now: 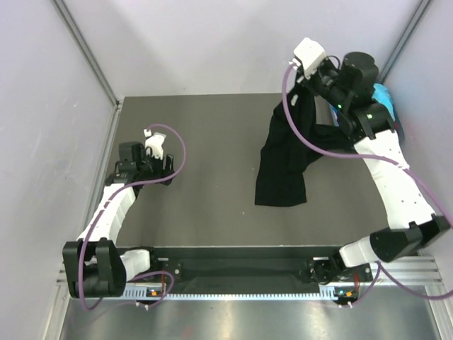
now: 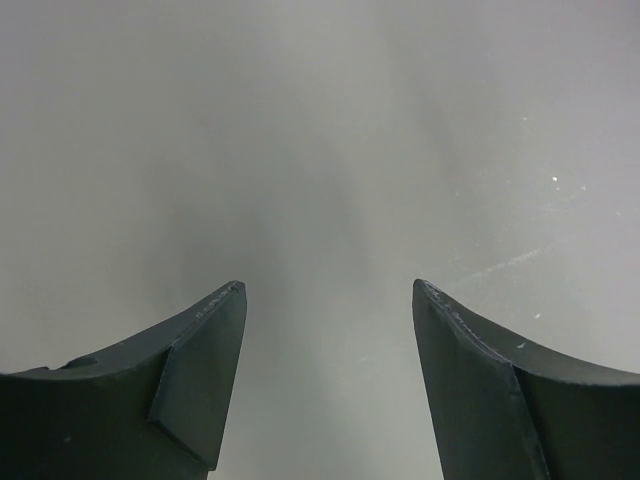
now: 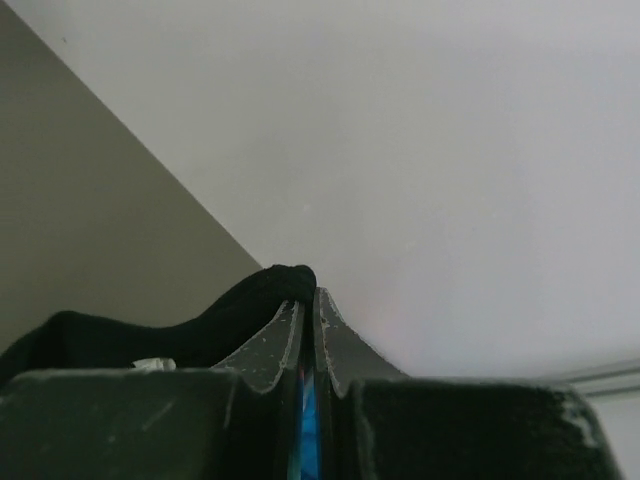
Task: Fold and stack the t-shirts
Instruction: Move the tshirt to the center of the board
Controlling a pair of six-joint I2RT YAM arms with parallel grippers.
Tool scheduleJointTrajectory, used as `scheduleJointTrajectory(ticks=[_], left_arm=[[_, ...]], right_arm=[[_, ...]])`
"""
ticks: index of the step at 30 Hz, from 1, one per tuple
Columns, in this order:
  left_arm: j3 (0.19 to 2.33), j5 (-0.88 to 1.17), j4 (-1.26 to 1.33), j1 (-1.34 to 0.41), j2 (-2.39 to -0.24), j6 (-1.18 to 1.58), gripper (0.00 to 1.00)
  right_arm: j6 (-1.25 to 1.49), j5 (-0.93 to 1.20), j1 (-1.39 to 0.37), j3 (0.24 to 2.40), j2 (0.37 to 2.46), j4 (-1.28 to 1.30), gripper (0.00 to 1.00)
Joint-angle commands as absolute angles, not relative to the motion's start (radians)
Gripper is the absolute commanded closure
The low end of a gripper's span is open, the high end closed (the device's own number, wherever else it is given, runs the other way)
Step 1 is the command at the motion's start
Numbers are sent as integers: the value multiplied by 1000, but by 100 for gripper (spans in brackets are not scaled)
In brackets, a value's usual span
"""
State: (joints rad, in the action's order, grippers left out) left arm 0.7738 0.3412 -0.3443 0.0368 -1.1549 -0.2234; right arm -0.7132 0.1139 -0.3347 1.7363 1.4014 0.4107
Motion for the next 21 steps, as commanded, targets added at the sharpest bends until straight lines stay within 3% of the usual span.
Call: scheduleJointTrajectory(ticks=[1,8,21], left_arm=[[782,394,-330,41,-1154,-235,28],[761,379,-342,40,-1111,-256,28],[755,380,-322,40,-1109,-244,29]], right_arm=[[-672,98,-391,1935,1428,308,100],[-692,54,-462,2276,1512,236,100],[-1072,-129,-859,2384,1540,75,100]])
